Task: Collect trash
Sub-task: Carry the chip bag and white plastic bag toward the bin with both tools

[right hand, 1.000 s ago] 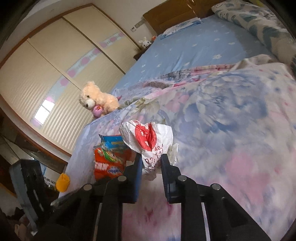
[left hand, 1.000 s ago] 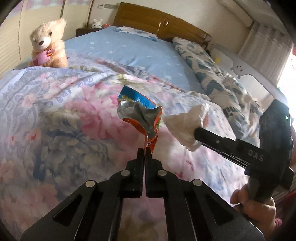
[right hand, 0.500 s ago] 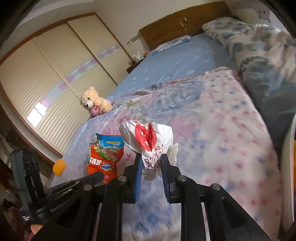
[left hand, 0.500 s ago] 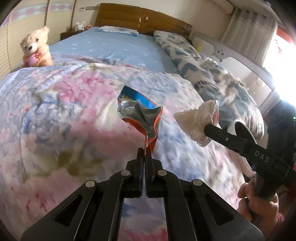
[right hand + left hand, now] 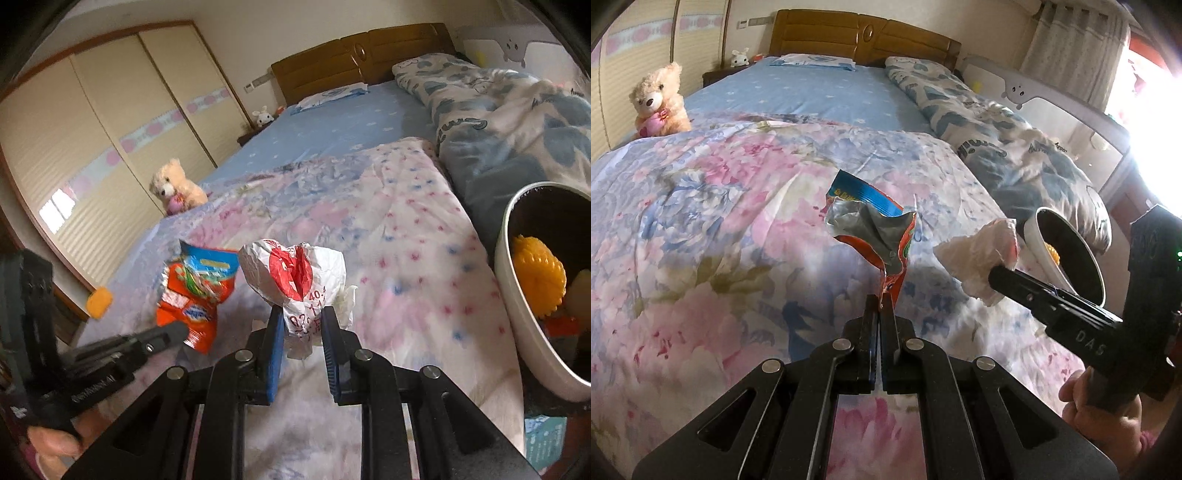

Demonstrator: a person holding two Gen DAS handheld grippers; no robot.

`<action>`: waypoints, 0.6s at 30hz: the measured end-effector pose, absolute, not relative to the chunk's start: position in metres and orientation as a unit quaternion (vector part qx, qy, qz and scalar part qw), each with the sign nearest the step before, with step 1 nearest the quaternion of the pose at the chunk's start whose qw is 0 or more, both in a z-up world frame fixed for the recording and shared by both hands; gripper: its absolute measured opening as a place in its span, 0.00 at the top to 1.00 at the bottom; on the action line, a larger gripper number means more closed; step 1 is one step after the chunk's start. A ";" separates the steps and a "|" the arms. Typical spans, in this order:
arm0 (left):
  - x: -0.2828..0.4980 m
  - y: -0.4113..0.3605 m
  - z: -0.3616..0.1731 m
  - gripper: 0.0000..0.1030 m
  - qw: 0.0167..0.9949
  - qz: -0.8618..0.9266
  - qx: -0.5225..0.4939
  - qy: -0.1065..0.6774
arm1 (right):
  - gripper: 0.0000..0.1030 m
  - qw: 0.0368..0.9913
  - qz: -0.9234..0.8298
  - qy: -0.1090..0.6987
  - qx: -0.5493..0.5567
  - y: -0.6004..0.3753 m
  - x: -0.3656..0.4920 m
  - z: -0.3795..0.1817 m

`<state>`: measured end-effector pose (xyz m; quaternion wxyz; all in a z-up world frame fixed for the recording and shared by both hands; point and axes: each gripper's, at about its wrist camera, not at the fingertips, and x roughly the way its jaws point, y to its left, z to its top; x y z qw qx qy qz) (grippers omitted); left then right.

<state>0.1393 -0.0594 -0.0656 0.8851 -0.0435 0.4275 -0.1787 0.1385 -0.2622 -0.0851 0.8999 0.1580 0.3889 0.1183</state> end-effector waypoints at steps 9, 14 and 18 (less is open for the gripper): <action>0.137 -0.047 -0.069 0.99 0.887 -0.166 -0.049 0.429 | 0.25 0.903 0.112 0.391 0.142 -0.254 0.137 -0.088; 0.136 -0.046 -0.071 0.99 0.886 -0.164 -0.051 0.431 | 0.20 0.905 0.093 0.393 0.135 -0.252 0.149 -0.088; 0.135 -0.045 -0.073 0.99 0.885 -0.165 -0.052 0.432 | 0.29 0.898 0.074 0.411 0.137 -0.254 0.162 -0.097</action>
